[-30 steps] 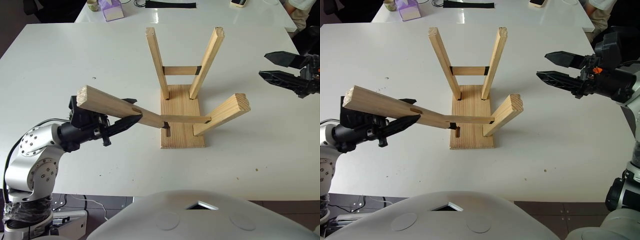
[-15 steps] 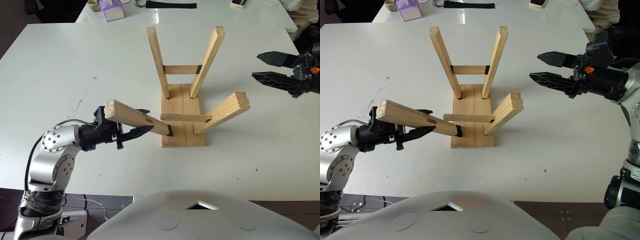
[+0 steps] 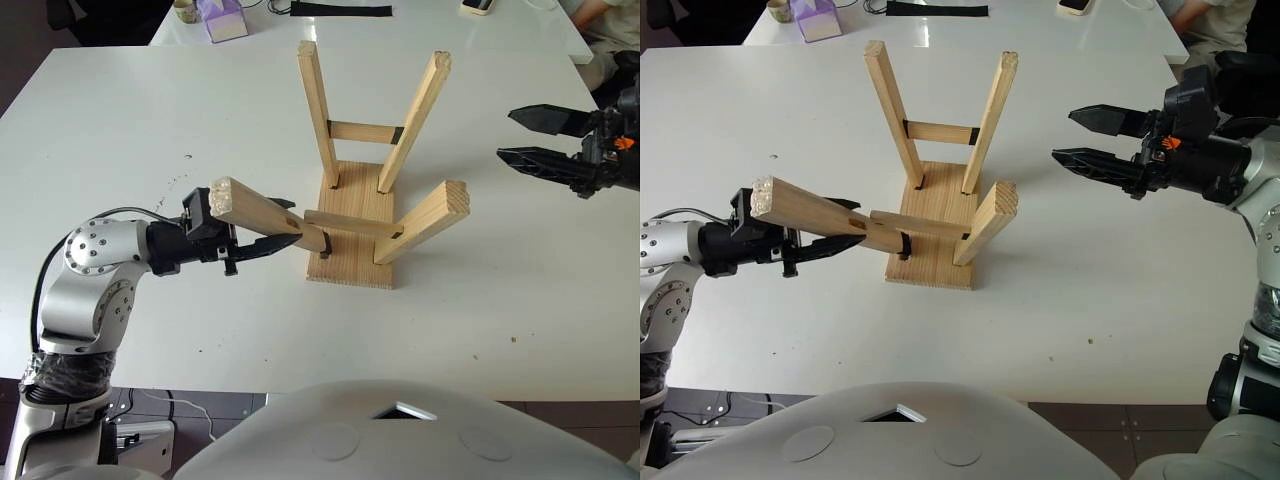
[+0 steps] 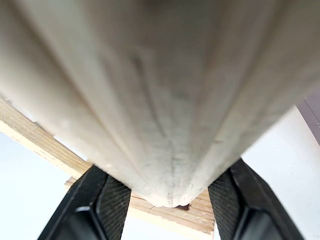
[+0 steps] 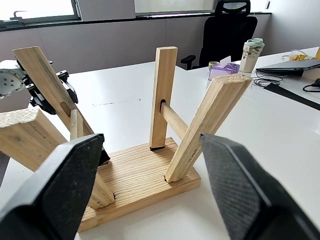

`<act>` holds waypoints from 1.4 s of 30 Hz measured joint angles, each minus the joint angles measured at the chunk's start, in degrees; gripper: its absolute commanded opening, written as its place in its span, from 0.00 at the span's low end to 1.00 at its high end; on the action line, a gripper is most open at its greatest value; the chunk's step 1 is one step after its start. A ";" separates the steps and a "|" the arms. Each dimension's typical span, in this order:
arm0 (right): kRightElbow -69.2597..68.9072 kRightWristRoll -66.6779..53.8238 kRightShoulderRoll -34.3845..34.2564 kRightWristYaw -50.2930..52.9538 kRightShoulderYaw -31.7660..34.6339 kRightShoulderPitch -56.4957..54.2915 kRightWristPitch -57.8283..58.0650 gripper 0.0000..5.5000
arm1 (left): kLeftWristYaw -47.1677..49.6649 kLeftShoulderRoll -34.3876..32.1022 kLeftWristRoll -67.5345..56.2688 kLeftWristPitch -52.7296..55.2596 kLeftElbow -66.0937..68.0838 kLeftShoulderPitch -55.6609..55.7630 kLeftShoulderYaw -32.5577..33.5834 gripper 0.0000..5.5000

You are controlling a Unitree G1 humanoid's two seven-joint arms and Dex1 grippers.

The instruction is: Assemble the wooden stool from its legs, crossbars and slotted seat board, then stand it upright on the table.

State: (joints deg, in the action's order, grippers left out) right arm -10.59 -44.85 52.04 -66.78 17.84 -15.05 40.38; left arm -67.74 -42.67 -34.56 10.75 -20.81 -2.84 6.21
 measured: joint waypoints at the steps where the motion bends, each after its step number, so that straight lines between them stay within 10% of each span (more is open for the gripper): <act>1: -0.17 0.00 0.00 0.02 -0.02 0.09 -0.01 0.64 | -0.20 -0.02 0.07 -0.30 0.39 0.00 -0.09 0.37; 42: -0.10 1.28 -0.67 -0.04 -2.27 1.66 -4.15 0.64 | -4.38 -0.70 2.48 -6.58 3.10 2.42 -4.29 0.37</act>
State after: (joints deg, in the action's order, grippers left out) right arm -10.69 -43.57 51.37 -66.82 15.57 -13.38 36.23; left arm -72.11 -43.37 -32.08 4.17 -17.71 -0.42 1.92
